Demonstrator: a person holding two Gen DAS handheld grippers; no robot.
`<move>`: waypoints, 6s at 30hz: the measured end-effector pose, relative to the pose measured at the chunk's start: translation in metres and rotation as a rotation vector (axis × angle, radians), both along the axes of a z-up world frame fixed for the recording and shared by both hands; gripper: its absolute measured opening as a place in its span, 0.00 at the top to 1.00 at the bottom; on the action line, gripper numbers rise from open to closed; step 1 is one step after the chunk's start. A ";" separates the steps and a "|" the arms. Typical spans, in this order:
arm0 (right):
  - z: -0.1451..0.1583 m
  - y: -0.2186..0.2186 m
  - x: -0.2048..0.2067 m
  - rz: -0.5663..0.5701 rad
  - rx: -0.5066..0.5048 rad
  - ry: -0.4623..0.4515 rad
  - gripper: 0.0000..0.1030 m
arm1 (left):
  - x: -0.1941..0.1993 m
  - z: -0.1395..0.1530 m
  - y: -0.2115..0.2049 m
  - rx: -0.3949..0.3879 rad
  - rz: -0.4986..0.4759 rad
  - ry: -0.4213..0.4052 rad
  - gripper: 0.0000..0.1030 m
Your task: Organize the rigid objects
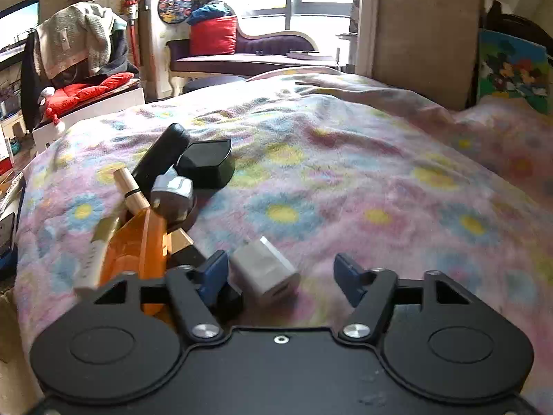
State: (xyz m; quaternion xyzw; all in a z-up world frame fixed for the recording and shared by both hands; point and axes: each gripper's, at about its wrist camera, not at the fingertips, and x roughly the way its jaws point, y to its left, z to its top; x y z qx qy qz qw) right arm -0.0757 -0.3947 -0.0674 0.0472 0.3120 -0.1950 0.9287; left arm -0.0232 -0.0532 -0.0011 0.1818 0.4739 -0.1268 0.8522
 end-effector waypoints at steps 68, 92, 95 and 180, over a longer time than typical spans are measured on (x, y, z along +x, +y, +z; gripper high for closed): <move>-0.026 -0.073 -0.036 -0.052 0.244 -0.337 0.53 | 0.048 -0.022 -0.171 -0.164 -0.174 -0.115 0.10; 0.025 0.010 -0.039 -0.056 -0.016 -0.190 0.27 | 0.099 -0.040 -0.081 -0.262 0.211 0.116 0.11; 0.032 0.052 -0.044 0.069 -0.064 -0.187 0.24 | 0.106 -0.038 -0.074 -0.236 0.246 0.085 0.11; -0.019 -0.100 -0.113 -0.247 0.160 -0.322 0.14 | 0.022 -0.046 -0.309 -0.068 -0.838 -0.063 0.09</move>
